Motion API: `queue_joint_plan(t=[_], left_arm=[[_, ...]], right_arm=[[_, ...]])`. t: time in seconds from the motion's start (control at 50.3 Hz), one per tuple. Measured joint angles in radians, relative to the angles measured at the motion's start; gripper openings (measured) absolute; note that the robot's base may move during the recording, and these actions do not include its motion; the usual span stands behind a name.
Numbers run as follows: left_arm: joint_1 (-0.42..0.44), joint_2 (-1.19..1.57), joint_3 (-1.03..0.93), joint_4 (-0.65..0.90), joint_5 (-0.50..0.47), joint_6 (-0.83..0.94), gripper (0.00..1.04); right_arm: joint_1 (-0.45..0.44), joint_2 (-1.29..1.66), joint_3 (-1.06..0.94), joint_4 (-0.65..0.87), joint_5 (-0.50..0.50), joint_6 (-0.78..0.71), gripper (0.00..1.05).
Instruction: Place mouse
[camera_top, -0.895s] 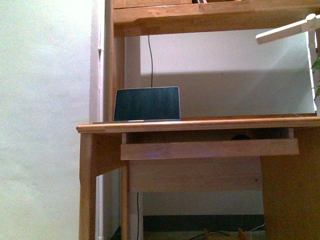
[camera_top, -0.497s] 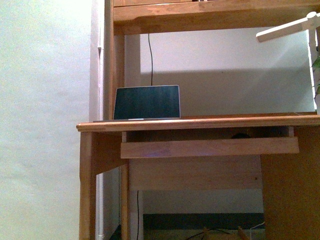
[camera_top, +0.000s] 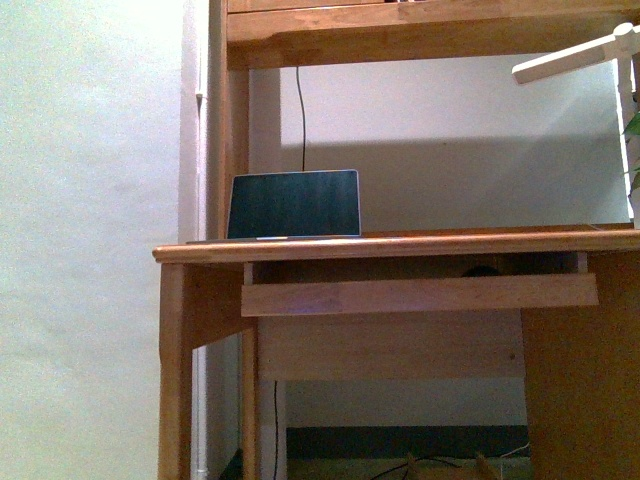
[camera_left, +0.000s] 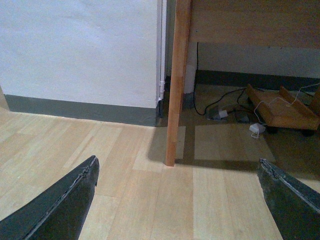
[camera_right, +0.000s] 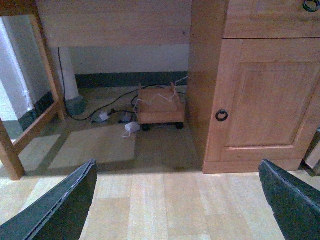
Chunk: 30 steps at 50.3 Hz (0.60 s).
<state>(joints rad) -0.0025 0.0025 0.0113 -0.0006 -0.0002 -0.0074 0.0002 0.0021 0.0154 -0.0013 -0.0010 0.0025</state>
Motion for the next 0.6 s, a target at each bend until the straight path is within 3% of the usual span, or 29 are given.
queue_joint_plan(t=[0.597], left_arm=[[0.0, 0.0, 0.0, 0.0, 0.0, 0.0, 0.97]], right_arm=[[0.0, 0.0, 0.0, 0.0, 0.0, 0.0, 0.97]])
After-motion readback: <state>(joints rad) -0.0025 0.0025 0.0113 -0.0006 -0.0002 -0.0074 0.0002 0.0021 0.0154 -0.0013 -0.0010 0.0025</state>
